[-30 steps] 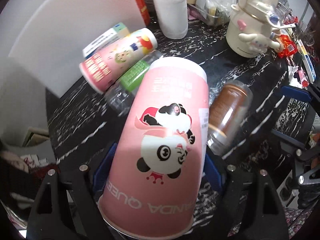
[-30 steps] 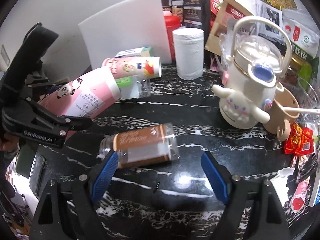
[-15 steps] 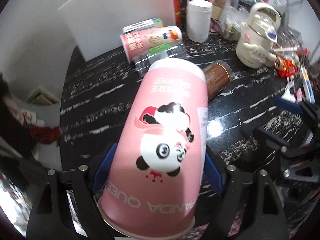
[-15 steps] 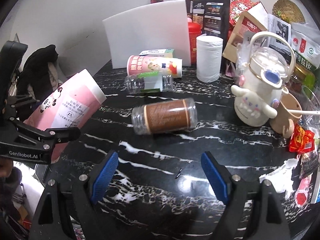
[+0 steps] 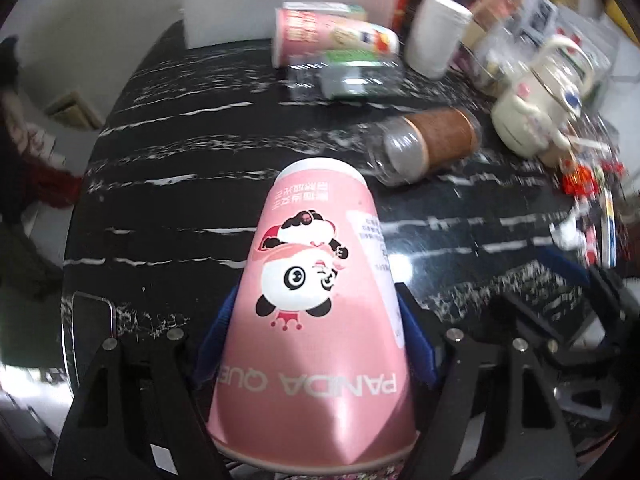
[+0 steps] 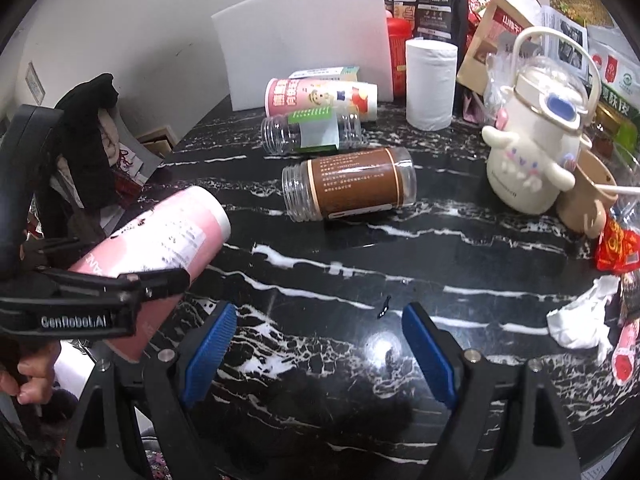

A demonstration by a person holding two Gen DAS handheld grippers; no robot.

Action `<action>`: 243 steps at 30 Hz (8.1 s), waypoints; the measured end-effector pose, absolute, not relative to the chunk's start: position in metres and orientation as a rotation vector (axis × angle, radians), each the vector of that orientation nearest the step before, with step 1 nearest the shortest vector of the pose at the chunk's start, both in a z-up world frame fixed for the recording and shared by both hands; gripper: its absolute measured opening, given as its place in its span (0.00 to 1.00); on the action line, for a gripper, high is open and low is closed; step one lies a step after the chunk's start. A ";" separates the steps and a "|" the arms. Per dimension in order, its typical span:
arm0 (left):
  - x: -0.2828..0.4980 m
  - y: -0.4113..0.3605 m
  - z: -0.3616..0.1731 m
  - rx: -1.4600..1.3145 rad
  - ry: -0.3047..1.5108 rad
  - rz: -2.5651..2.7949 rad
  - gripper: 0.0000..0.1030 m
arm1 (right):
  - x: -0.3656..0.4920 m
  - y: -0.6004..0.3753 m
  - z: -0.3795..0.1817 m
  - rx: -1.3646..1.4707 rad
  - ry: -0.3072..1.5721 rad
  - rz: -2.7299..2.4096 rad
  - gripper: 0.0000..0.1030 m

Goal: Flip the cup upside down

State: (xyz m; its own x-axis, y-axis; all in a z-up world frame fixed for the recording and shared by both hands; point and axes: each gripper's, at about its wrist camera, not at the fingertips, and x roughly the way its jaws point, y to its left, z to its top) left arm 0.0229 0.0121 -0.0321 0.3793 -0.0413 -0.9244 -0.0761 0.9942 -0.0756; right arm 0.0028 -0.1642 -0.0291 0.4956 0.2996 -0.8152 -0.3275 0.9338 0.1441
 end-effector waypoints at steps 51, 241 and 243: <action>0.020 0.019 -0.083 -0.188 1.189 0.153 0.73 | 0.007 -0.154 -0.062 -0.027 1.040 0.336 0.83; -0.063 0.078 -0.047 -0.044 1.092 0.178 0.83 | -0.101 -0.087 -0.081 -0.186 0.349 0.152 0.71; -0.060 0.080 -0.046 -0.046 1.090 0.183 0.83 | -0.093 -0.084 -0.080 -0.190 0.358 0.148 0.71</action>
State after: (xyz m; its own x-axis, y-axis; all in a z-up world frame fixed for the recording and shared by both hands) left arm -0.0604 0.0803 -0.0460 0.4488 0.1255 -0.8848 -0.1707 0.9839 0.0529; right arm -0.0930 -0.0843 -0.0802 0.9262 0.1102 -0.3606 -0.1771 0.9714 -0.1581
